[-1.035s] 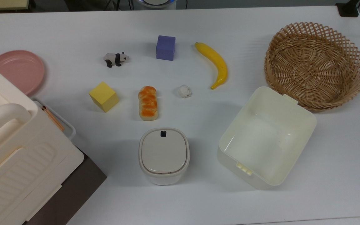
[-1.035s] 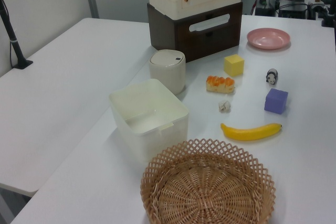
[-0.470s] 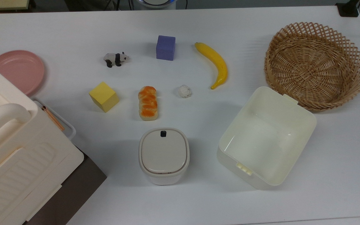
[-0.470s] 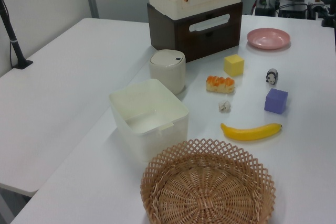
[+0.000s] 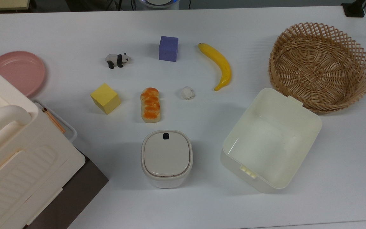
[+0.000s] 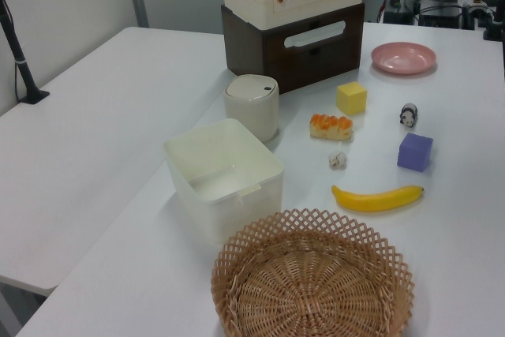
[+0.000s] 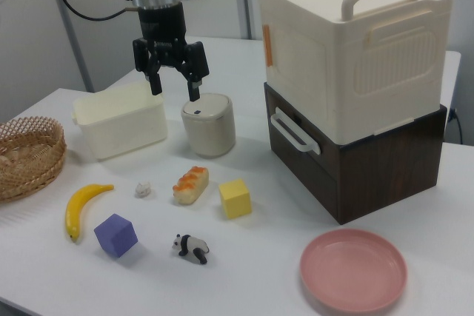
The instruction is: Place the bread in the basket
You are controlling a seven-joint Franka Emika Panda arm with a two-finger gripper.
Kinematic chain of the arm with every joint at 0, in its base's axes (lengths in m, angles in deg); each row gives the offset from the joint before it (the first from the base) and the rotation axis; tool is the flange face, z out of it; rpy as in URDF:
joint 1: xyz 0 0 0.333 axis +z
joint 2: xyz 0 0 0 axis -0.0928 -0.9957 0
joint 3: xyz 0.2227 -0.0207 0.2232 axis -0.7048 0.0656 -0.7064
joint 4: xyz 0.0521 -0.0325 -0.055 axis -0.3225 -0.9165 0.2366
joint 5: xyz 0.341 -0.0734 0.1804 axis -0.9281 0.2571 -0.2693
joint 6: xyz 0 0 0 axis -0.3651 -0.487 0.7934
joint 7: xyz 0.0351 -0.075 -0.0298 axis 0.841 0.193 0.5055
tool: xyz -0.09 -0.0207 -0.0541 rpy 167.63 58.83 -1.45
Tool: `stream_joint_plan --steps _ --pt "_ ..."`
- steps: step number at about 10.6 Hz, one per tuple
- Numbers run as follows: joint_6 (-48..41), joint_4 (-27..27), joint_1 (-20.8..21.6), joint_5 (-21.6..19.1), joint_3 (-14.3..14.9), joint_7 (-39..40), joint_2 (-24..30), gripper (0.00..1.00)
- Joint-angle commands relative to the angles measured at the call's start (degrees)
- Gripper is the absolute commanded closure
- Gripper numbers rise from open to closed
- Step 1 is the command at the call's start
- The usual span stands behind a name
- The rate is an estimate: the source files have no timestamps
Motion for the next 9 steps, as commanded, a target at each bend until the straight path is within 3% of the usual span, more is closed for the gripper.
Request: stream_joint_plan --steps 1,9 --pt "-0.5 -1.4 0.6 0.3 0.4 0.6 1.4 0.0" --pt "1.1 -1.4 1.6 1.8 0.4 3.0 -0.6 0.0"
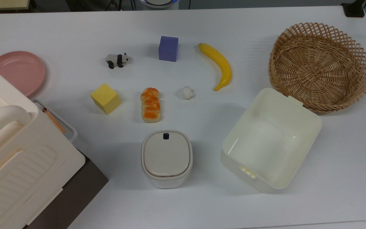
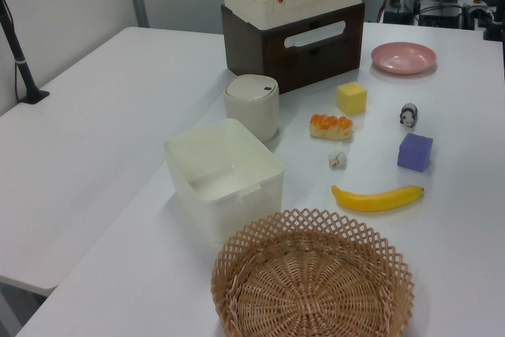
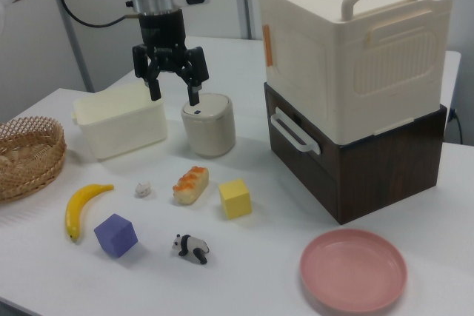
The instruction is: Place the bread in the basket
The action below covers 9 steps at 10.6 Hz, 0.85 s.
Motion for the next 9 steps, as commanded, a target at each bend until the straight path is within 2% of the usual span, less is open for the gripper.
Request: stream_joint_plan --steps 1,4,9 --pt "2.2 -0.9 0.6 0.5 0.4 1.5 0.3 0.0" --pt "2.9 -1.1 0.9 -1.4 0.4 1.2 -0.2 0.0" --pt "4.5 -1.2 1.7 -1.1 0.3 0.9 -0.9 0.0"
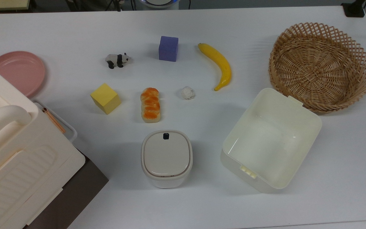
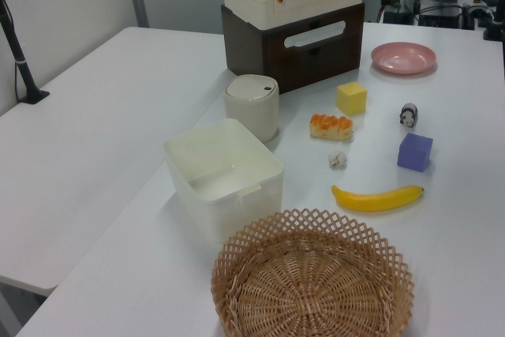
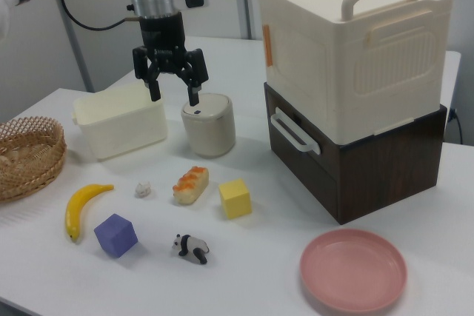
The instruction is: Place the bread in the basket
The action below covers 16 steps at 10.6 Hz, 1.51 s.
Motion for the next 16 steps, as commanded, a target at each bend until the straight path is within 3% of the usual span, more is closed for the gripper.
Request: stream_joint_plan --steps 1,8,13,16 --pt "2.8 -1.3 0.5 -0.7 0.3 0.1 0.4 0.0" --pt "3.4 -2.5 3.1 -2.0 0.3 -1.5 -0.4 0.0" --pt "4.3 -8.9 13.2 -5.2 0.5 -4.1 -0.2 0.0" --pt "12.4 -14.7 13.3 -4.5 0.7 -5.0 -0.7 0.0"
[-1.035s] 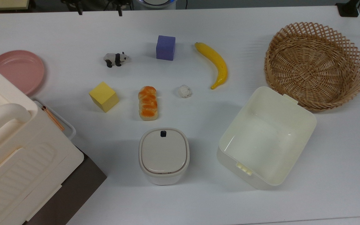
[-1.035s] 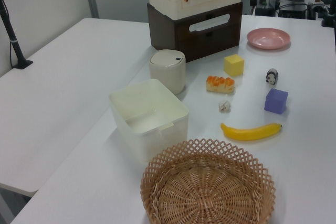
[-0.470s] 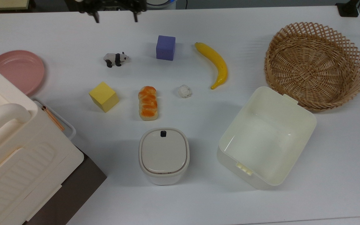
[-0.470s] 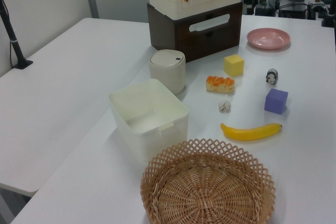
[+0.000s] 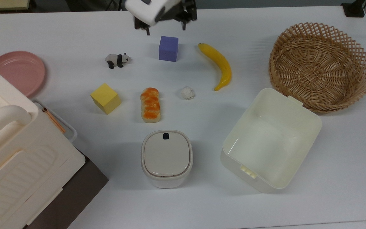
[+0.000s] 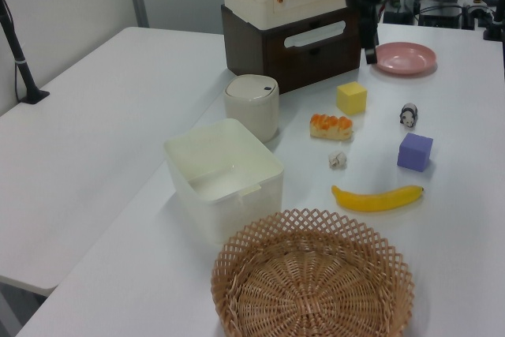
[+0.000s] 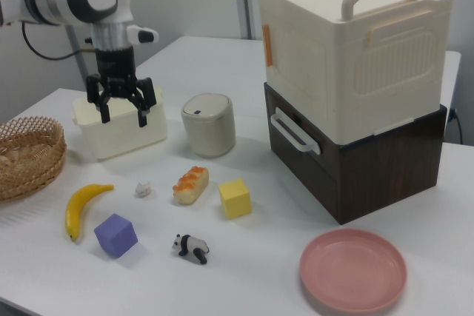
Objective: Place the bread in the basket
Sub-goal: 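Move the open gripper over the bread roll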
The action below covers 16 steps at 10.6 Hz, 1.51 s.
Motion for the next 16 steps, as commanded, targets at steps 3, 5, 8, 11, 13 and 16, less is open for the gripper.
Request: stream_joint_plan --steps 3,5,8,11,13,16 --pt "15.4 -9.6 -3.7 3.2 1.1 0.3 0.3 0.0" --pt "20.4 -9.5 -4.5 3.5 1.2 0.2 -3.7 0.0" --pt "27.4 -9.6 -5.6 5.7 1.2 0.2 -9.6 0.0" --pt "32.5 -10.0 -4.0 5.7 1.1 -0.5 -12.9 0.0" --pt "34.5 -9.9 -1.6 5.7 1.2 -3.6 -15.8 0.0" --pt "36.5 -9.8 -0.7 6.5 1.2 -5.7 -17.7 0.07"
